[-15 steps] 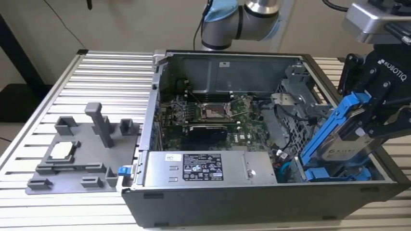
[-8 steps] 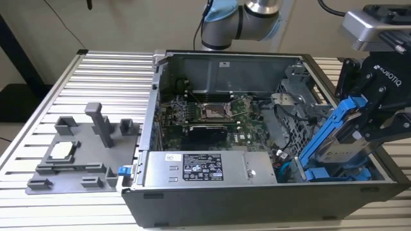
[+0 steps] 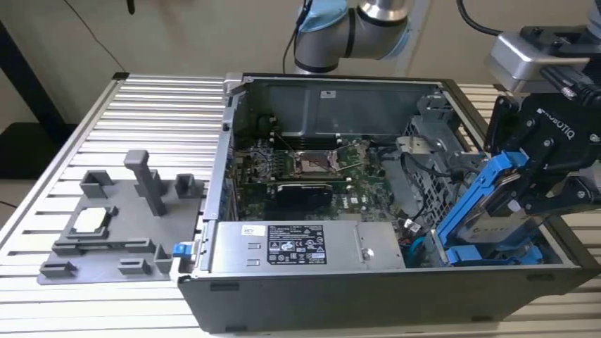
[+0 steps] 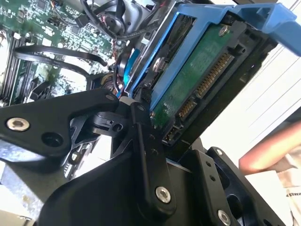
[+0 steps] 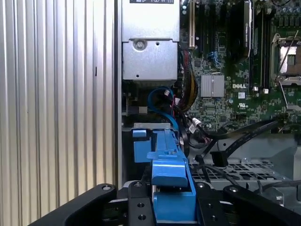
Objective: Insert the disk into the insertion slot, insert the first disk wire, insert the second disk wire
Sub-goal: 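Insert the disk into the insertion slot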
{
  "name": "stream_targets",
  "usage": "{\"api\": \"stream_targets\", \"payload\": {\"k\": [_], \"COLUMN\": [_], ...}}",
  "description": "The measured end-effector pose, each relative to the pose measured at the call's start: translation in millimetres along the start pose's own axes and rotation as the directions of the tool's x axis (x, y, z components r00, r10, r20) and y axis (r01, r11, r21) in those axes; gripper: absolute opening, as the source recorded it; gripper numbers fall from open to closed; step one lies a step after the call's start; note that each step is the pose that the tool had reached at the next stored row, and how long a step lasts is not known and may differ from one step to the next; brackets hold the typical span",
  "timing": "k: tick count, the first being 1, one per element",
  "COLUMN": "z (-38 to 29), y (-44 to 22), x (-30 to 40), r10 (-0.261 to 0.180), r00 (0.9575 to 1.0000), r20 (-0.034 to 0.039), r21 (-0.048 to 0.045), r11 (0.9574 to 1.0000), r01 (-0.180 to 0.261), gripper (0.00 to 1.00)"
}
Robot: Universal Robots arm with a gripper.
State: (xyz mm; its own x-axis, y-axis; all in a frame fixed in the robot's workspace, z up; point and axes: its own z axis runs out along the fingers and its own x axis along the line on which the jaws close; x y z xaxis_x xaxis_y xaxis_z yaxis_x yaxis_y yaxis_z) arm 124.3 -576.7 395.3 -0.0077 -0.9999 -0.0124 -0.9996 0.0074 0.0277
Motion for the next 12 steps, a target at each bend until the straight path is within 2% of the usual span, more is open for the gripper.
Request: {"api": "stream_targets", "payload": {"k": [12], "z": [21.8], "y": [-0.6], "x": [0.3], "r10": [-0.005], "r00": [1.0000], "r20": [0.0005], "r21": [0.0000], "r11": [1.0000], "r01": [0.005], "gripper": [0.33]}}
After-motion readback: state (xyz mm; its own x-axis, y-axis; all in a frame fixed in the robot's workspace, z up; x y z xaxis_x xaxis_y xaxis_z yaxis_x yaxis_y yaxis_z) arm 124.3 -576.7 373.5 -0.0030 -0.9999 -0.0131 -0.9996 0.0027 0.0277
